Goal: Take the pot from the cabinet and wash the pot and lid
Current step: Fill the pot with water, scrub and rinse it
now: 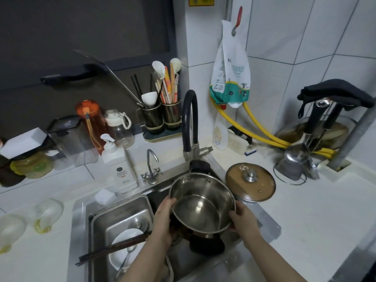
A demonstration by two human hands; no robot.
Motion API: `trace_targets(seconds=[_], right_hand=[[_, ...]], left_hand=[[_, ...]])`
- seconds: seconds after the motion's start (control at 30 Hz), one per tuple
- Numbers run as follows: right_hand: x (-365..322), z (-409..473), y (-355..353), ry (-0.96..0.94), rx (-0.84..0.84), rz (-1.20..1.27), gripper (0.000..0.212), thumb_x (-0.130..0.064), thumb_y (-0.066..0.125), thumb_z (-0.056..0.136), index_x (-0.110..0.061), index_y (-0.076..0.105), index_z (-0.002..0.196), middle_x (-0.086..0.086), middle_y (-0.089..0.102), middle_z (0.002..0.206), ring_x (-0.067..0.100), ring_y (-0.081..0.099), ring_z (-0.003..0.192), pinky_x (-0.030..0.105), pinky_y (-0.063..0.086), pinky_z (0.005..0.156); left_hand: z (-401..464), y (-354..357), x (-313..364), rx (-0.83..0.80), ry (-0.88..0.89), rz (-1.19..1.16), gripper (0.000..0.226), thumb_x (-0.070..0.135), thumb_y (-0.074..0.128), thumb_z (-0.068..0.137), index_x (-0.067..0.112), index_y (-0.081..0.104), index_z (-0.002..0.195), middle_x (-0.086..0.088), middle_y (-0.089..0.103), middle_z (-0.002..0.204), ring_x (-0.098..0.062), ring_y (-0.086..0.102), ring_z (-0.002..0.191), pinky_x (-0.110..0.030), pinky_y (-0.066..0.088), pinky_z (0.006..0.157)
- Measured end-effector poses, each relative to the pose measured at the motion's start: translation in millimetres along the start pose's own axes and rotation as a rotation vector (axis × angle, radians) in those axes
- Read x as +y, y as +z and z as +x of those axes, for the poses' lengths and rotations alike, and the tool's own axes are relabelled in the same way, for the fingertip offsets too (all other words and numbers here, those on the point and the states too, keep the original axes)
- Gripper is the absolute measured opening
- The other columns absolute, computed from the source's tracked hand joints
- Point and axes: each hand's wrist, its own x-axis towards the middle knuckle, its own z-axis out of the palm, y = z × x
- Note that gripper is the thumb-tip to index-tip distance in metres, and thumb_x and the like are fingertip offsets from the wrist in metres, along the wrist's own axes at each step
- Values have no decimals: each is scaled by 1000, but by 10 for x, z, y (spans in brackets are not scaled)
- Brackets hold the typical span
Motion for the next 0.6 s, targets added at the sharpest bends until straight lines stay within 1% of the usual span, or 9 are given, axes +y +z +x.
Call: trace_targets(seconds=[0.07,0.1,0.17,0.27,0.37,0.43,0.5,0.53,0.6], right_hand=[[35,15,-175,-30,115,9,34,-4,54,82,-36,60,91,4,70,92,27,67,88,52,55,81],[68,21,-273,-22,157,38,33,-3,54,81,-34,60,90,3,70,89,28,67,87,53,55,82],[140,17,-488,-10,255,80,32,-7,55,78,-31,61,98,2,71,88,28,67,86,51,55,81],[293,25,-837,28,389,160,34,-16,55,72,-34,62,99,3,73,86,29,68,82,51,56,79],[372,14,-1196,78,498,212,37,-10,56,75,-22,62,109,3,71,85,30,67,81,51,56,78],[389,-29,-1428,106,570,229,38,-9,56,77,-20,61,112,0,69,86,28,67,83,50,56,80],[441,-59,-1637,133,642,237,39,-7,56,78,-20,60,114,-2,67,87,27,66,86,48,55,82],[486,-59,-1732,141,674,240,39,-7,57,79,-20,59,115,-2,65,88,27,65,88,49,55,83],[580,-44,-1894,148,719,256,39,-6,58,79,-17,58,117,-1,64,90,27,64,90,50,55,84]], left_hand=[[-1,189,-3,-49,37,36,19,24,62,80,17,65,97,-8,62,81,-24,58,76,-31,47,64],[7,301,-4,-74,54,77,18,24,61,81,19,64,98,-8,63,83,-24,58,78,-31,46,64],[58,544,-22,-140,68,152,16,29,59,82,24,63,97,-8,64,90,-26,59,85,-34,47,70],[116,999,-81,-250,41,277,24,37,58,79,30,63,101,-7,65,97,-28,59,93,-37,45,77],[180,1509,-212,-328,13,363,24,37,54,82,19,63,95,-5,63,84,-22,57,78,-30,43,67],[226,1846,-330,-368,-16,412,30,35,51,86,8,63,92,-6,65,83,-21,60,74,-33,52,65],[212,2140,-431,-413,-65,506,24,37,48,90,20,64,96,-10,67,96,-28,64,87,-48,57,78],[189,2258,-476,-436,-76,534,19,36,47,92,26,62,98,-9,66,96,-28,63,88,-48,57,78],[178,2474,-566,-472,-58,561,18,30,45,95,27,63,99,-7,66,89,-25,62,80,-40,55,68]])
